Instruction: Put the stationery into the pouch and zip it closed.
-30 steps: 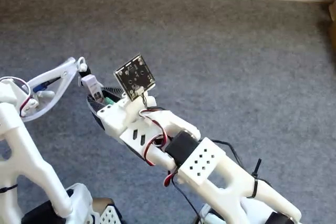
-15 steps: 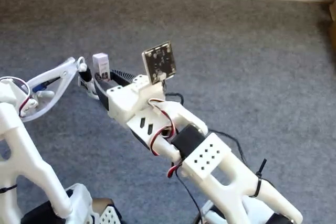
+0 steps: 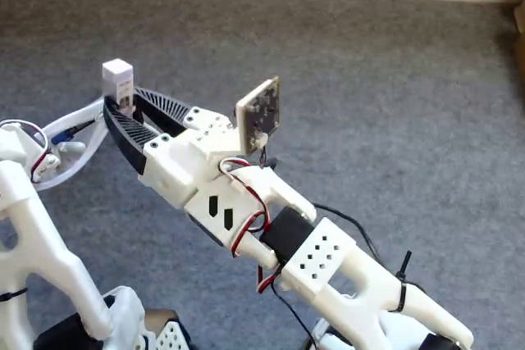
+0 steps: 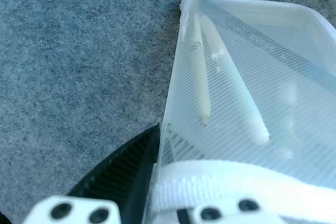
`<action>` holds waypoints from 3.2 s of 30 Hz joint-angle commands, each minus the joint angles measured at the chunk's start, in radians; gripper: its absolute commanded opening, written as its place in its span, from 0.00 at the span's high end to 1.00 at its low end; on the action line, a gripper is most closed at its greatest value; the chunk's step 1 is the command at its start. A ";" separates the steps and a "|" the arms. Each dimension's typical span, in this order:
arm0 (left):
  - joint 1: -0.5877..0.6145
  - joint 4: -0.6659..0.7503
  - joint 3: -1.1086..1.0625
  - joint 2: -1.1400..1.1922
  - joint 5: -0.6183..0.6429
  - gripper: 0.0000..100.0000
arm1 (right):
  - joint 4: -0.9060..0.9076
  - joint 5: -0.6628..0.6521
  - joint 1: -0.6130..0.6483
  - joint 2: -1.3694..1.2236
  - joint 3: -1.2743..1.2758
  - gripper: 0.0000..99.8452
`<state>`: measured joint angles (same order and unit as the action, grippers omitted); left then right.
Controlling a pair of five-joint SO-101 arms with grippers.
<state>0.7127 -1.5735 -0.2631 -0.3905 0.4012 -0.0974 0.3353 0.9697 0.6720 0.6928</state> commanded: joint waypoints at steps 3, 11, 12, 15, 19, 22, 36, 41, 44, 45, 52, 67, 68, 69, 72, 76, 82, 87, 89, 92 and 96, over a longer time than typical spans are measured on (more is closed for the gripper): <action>-0.012 0.005 -0.013 0.010 0.011 0.99 | -0.160 0.003 0.054 -0.065 -0.058 0.99; -0.012 0.005 -0.013 0.010 0.011 0.99 | -0.381 0.002 0.067 -0.297 -0.059 0.99; -0.012 0.005 -0.013 0.010 0.012 0.99 | -0.403 0.002 0.067 -0.318 -0.059 0.99; -0.012 0.005 -0.013 0.010 0.012 0.99 | -0.438 0.002 0.067 -0.369 -0.059 0.99; -0.012 0.005 -0.013 0.010 0.012 0.99 | -0.446 -0.055 0.076 -0.400 -0.059 0.99; -0.012 0.005 -0.013 0.010 0.012 0.99 | -0.446 -0.084 0.104 -0.427 -0.059 0.99; -0.012 0.003 -0.013 0.010 0.012 0.99 | -0.447 -0.106 0.091 -0.599 -0.179 0.99; -0.012 0.005 -0.013 0.010 0.012 0.99 | -0.446 -0.302 0.096 -0.598 -0.171 0.99; -0.012 0.005 -0.013 0.010 0.012 0.99 | -0.446 -0.327 0.094 -0.598 -0.171 0.98; -0.012 0.005 -0.015 0.010 0.012 0.99 | -0.446 -0.327 0.094 -0.598 -0.171 0.96; -0.012 0.005 -0.015 0.010 0.012 0.99 | -0.441 -0.327 0.093 -0.596 -0.171 0.77; -0.012 0.000 -0.015 0.010 0.012 0.99 | -0.200 -0.324 0.079 -0.343 -0.140 0.77; -0.012 0.000 -0.015 0.010 0.012 0.99 | -0.177 -0.324 0.073 -0.331 -0.140 0.77; -0.012 0.000 -0.015 0.010 0.012 0.99 | -0.150 -0.324 0.068 -0.320 -0.140 0.77; -0.012 0.000 -0.015 0.010 0.012 0.99 | -0.044 -0.322 0.044 -0.292 -0.148 0.79; -0.012 0.003 -0.015 0.010 0.012 0.99 | 0.085 -0.322 0.036 -0.274 -0.150 0.93; -0.012 0.005 -0.015 0.010 0.012 0.99 | 0.151 -0.338 0.085 -0.265 -0.151 0.99; -0.012 0.005 -0.015 0.010 0.012 0.99 | 0.159 -0.391 0.119 -0.269 -0.150 0.99; -0.012 0.005 -0.015 0.010 0.012 0.99 | 0.156 -0.391 0.140 -0.292 -0.151 0.99; -0.012 0.005 -0.015 0.010 0.012 0.99 | 0.153 -0.393 0.162 -0.364 -0.191 0.99; -0.012 0.005 -0.015 0.012 0.012 0.99 | 0.154 -0.385 0.136 -0.504 -0.291 0.99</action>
<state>0.7004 -1.5704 -0.2631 -0.3905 0.4012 0.0575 -0.0437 1.1170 0.2286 0.5086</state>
